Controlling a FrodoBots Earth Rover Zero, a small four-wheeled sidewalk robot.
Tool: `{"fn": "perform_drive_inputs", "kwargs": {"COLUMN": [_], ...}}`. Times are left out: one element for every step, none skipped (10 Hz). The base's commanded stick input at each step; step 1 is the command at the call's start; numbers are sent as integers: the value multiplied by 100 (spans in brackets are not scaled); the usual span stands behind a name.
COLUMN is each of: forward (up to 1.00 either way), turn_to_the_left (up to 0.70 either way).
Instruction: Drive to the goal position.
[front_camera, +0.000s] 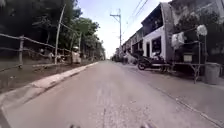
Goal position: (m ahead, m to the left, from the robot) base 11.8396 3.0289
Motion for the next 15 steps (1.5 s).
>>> {"fn": "perform_drive_inputs", "kwargs": {"forward": [100,100,100,100,100,100,100,100,100,100,100,100,100,100,100], "turn_to_the_left": [3,3,4,4,4,4,4,4,4,4,4,4,4,4,4]}}
